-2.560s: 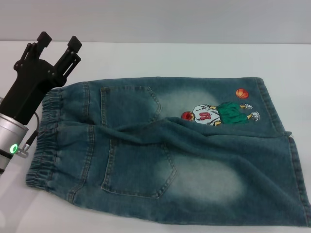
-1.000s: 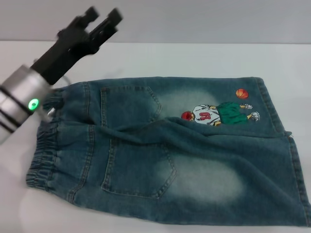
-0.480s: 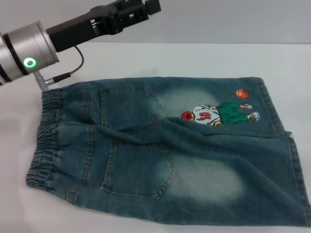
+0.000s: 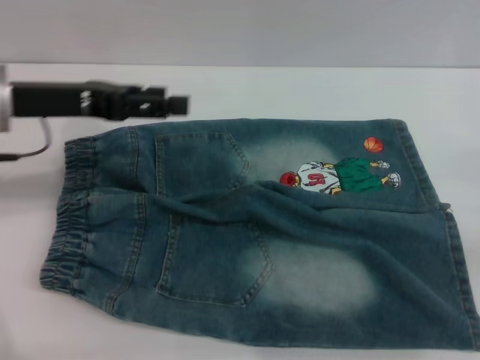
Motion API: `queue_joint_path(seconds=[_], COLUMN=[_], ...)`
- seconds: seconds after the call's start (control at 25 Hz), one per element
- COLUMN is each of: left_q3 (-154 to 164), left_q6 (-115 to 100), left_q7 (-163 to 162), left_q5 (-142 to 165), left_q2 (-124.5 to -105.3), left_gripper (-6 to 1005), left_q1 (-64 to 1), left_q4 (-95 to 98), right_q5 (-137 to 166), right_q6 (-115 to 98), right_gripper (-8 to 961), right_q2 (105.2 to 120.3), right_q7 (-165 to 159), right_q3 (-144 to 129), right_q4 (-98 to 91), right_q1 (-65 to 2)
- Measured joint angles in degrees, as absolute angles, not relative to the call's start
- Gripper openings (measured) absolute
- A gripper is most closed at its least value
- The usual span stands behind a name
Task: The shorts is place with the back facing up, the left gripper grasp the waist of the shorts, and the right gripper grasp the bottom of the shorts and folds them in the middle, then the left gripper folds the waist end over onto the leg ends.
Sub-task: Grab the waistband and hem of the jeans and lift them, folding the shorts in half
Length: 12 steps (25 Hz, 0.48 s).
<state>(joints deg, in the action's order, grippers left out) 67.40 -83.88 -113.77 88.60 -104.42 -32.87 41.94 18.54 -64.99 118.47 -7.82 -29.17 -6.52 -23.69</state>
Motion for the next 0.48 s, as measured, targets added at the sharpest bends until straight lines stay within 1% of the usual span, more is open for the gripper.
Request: queue_joint_path(seconds=[0.24,0.4,0.48], left_q3=[57.87,55.66,51.62], left_q6=[-91.20,-93.21,-96.05], left_q7=[-124.30,-125.81,-127.00], left_q5=[103.31,106.27,110.27], left_q2=[-104.72,-104.85,-105.26], left_gripper=[845,845,845], left_q1=[-28.60,-27.58,-25.47], left_q4=[46.67,46.75,46.85], right_q5=[18.54,18.54,18.54], right_q6=[-64.88,-64.85,-64.85], right_gripper=[400,399,399], right_q2=[118.47,118.47,118.44], right_q7=[-7.81,-7.53,-7.49], right_q3=[-29.02,-29.00,-29.00], right_q4=[-6.53,-6.82,-7.06], right_q1=[-24.01,-24.36,-24.52])
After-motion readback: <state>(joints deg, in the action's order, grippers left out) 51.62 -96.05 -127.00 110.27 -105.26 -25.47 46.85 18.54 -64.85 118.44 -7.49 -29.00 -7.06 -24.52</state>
